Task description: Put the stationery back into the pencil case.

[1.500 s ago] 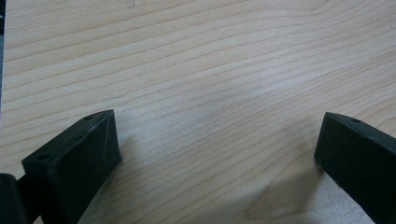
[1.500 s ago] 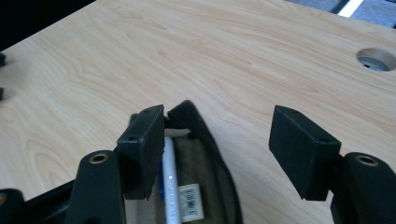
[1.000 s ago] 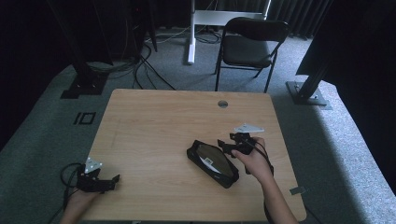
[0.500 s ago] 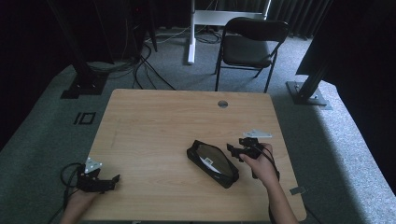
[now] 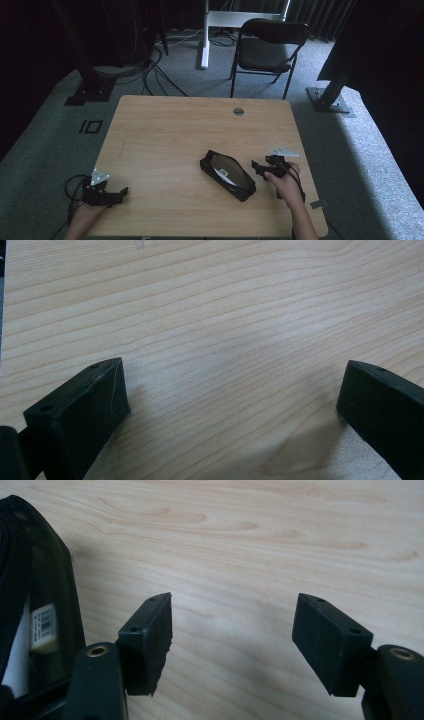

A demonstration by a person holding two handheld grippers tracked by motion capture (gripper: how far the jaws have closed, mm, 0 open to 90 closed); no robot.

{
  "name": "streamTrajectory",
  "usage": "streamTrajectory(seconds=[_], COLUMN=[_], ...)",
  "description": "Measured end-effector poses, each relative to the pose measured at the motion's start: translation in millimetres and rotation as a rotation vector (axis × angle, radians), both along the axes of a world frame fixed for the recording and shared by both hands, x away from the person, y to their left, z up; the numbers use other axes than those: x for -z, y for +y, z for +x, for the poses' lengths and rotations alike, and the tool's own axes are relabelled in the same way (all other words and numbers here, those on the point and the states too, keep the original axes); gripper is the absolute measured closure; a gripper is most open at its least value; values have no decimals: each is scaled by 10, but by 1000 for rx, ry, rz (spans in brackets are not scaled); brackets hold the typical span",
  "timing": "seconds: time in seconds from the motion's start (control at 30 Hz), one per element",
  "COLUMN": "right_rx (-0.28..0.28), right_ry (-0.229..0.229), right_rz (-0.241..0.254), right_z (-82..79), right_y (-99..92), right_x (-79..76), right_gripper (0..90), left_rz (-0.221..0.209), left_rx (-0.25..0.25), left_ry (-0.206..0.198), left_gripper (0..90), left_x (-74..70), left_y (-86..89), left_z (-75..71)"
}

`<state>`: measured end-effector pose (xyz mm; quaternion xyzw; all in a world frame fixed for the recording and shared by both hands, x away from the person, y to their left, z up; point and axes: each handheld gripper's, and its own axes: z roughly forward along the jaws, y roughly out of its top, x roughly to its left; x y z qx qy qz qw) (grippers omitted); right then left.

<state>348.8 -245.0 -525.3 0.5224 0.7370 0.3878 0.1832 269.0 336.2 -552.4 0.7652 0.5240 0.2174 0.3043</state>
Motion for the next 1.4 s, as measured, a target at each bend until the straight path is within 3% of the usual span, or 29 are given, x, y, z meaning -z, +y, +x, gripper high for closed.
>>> streamTrajectory(seconds=[0.17, 0.7, 0.9, 0.97, 1.33, 1.4], right_rx=[3, 135, 147, 191, 240, 253], right_ry=[4, 16, 28, 23, 8, 16], right_rz=[-11, -26, -32, -28, -98, -108], right_z=[-57, -301, -341, -369, -477, -495], right_y=[-42, -345, -408, -453, -561, -569], right_x=[42, 219, 266, 274, 297, 303], right_gripper=[300, 279, 236, 223, 188, 147], left_rz=[0, 2, 1, 2, 1, 1], left_rx=[0, 1, 1, 2, 1, 1], left_ry=[0, 1, 0, 0, -1, -1], left_gripper=[2, 2, 1, 1, 1, 2], left_x=[0, -1, 0, 0, 1, 1], left_y=[0, 2, 2, 2, 1, 1], left_z=[0, 0, 0, 0, 0, 0])
